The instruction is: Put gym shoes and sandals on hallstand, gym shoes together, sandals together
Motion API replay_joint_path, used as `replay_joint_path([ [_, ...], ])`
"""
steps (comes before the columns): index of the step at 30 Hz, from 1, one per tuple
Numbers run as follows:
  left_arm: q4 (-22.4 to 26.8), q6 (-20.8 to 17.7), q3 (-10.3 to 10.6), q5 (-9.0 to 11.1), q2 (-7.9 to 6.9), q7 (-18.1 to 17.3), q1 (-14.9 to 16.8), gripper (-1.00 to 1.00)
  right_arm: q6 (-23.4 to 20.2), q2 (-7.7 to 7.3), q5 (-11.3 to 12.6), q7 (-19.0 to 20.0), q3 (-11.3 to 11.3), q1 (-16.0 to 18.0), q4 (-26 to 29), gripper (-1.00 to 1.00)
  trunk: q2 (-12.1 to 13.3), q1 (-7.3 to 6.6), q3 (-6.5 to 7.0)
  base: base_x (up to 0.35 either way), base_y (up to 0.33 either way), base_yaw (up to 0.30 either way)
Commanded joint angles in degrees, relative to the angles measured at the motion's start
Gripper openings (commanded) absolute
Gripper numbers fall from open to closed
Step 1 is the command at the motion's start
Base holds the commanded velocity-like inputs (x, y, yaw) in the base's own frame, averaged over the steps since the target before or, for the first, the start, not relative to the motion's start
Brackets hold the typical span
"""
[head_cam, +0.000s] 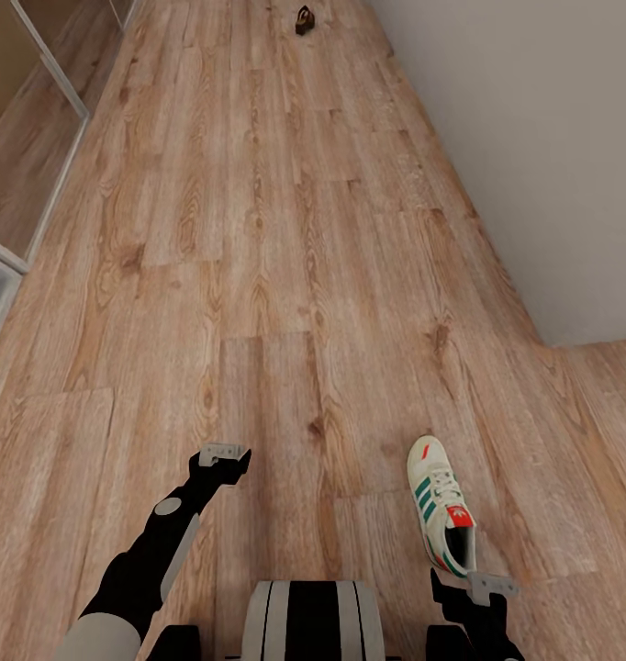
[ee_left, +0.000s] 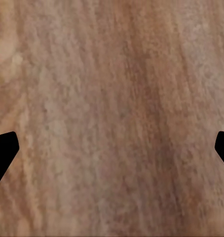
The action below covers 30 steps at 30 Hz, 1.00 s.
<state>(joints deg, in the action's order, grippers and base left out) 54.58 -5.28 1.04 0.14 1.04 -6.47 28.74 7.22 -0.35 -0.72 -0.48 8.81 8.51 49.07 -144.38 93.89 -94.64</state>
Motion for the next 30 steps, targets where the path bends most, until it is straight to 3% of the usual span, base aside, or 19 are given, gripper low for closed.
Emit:
replay_joint_path([
  [1, 0.1, -0.3, -0.1, 0.0, 0.02, -0.2, 0.0, 1.0, 0.2, 0.0, -0.1, 0.0, 0.0, 0.0, 0.0, 1.0, 0.0, 0.0, -0.03, 0.049, 0.0, 0.001],
  [30, 0.1, -0.3, -0.1, 0.0, 0.02, -0.2, 0.0, 1.0, 0.2, 0.11, -0.1, -0.1, 0.0, 0.0, 0.0, 1.0, 0.0, 0.0, -0.03, 0.026, -0.019, 0.0],
])
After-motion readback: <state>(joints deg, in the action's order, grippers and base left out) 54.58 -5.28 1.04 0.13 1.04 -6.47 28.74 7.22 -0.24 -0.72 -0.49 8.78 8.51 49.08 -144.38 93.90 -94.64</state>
